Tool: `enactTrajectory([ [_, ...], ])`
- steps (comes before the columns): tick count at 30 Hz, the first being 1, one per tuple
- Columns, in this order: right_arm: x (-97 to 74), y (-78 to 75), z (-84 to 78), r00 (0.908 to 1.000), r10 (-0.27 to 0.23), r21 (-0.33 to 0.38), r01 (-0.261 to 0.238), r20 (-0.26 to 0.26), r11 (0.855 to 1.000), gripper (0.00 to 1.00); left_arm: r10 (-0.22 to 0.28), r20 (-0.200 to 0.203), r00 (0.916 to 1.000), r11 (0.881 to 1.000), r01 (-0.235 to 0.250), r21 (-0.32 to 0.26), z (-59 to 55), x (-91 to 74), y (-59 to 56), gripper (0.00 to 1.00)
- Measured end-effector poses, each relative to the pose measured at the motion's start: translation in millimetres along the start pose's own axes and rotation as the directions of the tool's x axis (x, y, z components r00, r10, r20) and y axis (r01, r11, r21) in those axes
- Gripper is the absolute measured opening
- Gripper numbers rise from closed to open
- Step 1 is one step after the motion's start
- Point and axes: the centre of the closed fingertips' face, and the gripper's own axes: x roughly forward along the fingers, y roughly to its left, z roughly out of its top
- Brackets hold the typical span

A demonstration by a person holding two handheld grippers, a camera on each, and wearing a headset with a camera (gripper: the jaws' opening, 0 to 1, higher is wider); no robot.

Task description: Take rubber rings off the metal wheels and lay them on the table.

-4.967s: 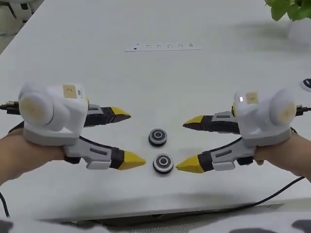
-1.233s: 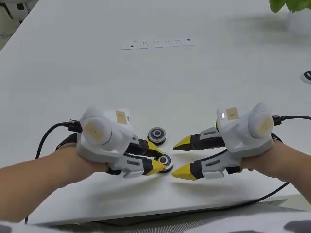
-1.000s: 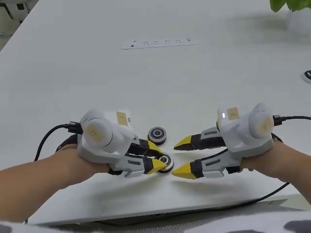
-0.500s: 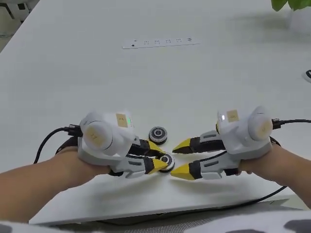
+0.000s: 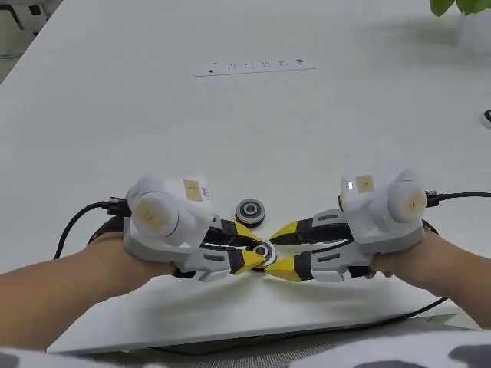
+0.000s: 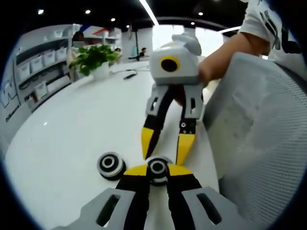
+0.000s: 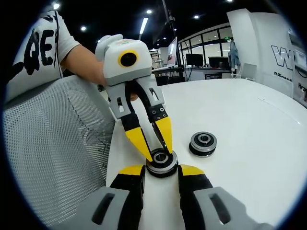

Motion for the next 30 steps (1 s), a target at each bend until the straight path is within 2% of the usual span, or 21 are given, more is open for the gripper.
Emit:
enactTrajectory([
  [12,0.4,-0.7,-0.1,0.9999,-0.011,-0.013,0.011,-0.001,1.000,0.24,0.003,0.001,1.0000,1.000,-0.003,0.001,0.5,0.4,-0.5,0.13],
  [30,-6.0,-3.5,-5.6,0.9993,-0.016,-0.043,0.015,-0.035,0.999,0.18,0.004,0.005,1.0000,1.000,-0.004,0.000,1.8,-1.4,-2.2,0.13],
])
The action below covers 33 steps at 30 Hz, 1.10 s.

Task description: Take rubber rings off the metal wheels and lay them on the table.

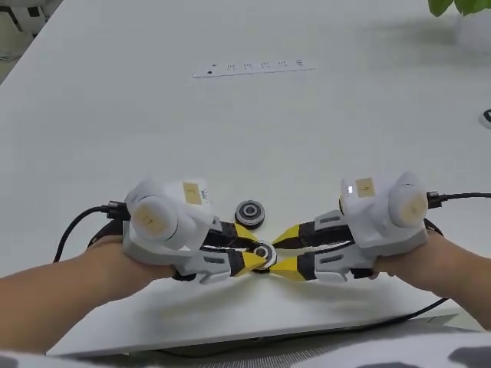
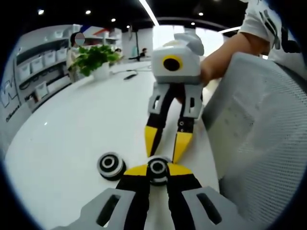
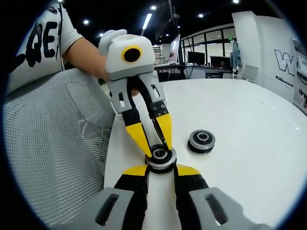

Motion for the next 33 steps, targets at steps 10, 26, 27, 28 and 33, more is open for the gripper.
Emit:
enactTrajectory([
  [10,-1.5,0.0,-1.0,0.9999,-0.003,0.003,0.003,-0.012,1.000,0.15,0.005,0.000,1.0000,1.000,-0.005,-0.004,-1.0,0.3,1.3,0.13],
  [26,-4.7,-0.6,-3.7,0.9993,-0.020,-0.003,0.020,-0.033,1.000,0.09,0.009,-0.001,1.0000,1.000,-0.009,-0.006,0.1,-0.5,-0.7,0.13],
  [27,-4.6,-1.0,-3.6,0.9993,-0.020,-0.001,0.020,-0.032,1.000,0.08,0.009,-0.001,1.0000,1.000,-0.009,-0.006,0.2,-0.6,-0.8,0.13],
  [28,-5.1,-1.3,-4.0,0.9992,-0.023,0.000,0.023,-0.033,1.000,0.07,0.009,-0.002,1.0000,1.000,-0.009,-0.006,0.3,-0.6,-0.9,0.13],
  [33,-5.7,-3.8,-4.6,0.9990,-0.031,0.022,0.032,-0.033,0.999,0.03,0.011,-0.002,0.9999,1.000,-0.011,-0.004,0.4,-0.8,-1.1,0.13],
])
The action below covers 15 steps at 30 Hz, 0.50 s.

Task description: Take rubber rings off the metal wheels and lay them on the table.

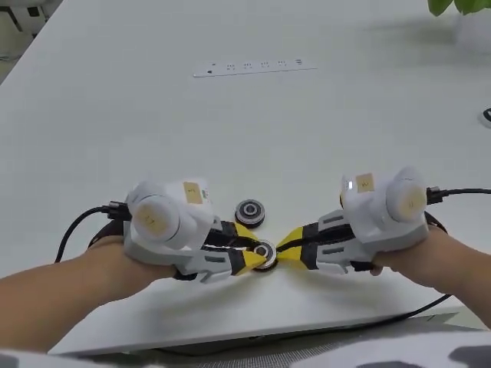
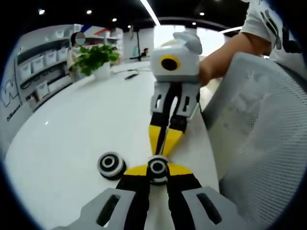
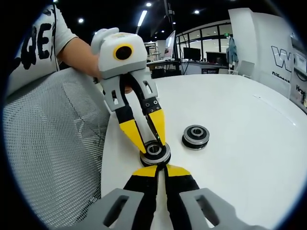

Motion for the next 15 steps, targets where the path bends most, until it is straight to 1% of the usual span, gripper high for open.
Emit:
enactTrajectory([
  [3,0.0,-0.2,-0.9,1.0000,-0.003,0.016,0.003,-0.003,1.000,0.02,0.001,-0.001,1.0000,1.000,-0.001,0.002,-0.3,0.2,0.3,0.13],
  [8,0.1,-2.7,-2.2,0.9999,-0.008,0.084,0.009,-0.006,0.996,0.01,0.004,-0.001,1.0000,1.000,-0.004,0.003,-0.5,0.3,0.6,0.13],
  [9,-0.1,-4.9,-3.6,0.9998,-0.018,0.103,0.019,-0.011,0.995,0.00,0.004,-0.002,1.0000,1.000,-0.004,0.004,-0.7,0.5,0.7,0.13],
  [10,0.4,-4.6,-3.5,0.9998,-0.014,0.111,0.015,-0.010,0.994,0.00,0.005,-0.002,1.0000,1.000,-0.005,0.006,-0.7,0.5,0.7,0.13],
  [11,0.3,-3.8,-3.6,0.9999,-0.010,0.150,0.011,-0.007,0.989,0.00,0.005,-0.003,1.0000,1.000,-0.005,0.008,-0.8,0.6,0.6,0.13],
  [12,0.5,-4.6,-3.6,0.9999,-0.009,0.166,0.010,-0.005,0.986,0.00,0.005,-0.004,1.0000,1.000,-0.005,0.010,-0.8,0.7,0.6,0.13],
  [15,0.4,-5.5,-3.6,1.0000,-0.009,0.193,0.009,-0.001,0.981,0.00,0.005,-0.006,1.0000,1.000,-0.005,0.017,-1.2,1.0,0.9,0.13],
])
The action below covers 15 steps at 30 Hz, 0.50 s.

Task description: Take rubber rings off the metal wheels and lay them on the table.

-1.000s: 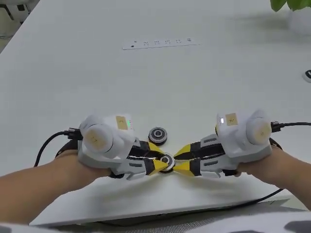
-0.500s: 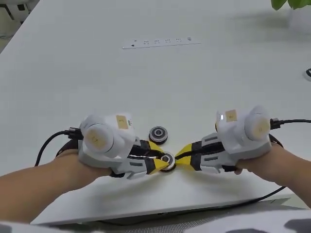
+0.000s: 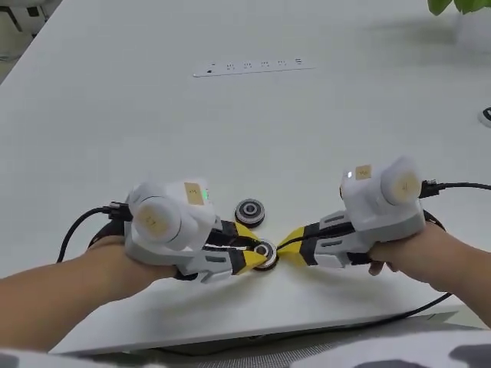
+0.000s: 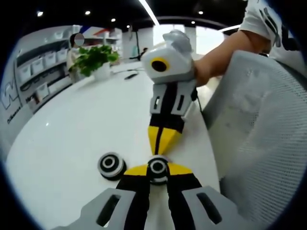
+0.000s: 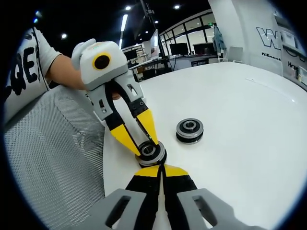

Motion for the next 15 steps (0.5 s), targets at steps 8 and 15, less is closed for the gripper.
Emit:
enactTrajectory([
  [8,-3.0,0.4,4.2,0.9986,0.008,0.132,-0.015,0.052,0.991,0.00,0.001,-0.002,1.0000,1.000,-0.001,0.002,-0.5,0.5,0.7,0.13],
  [15,-4.1,3.9,10.2,0.9957,0.018,0.229,-0.038,0.091,0.973,0.00,0.001,-0.003,1.0000,1.000,-0.001,0.002,-0.5,0.4,0.9,0.13],
])
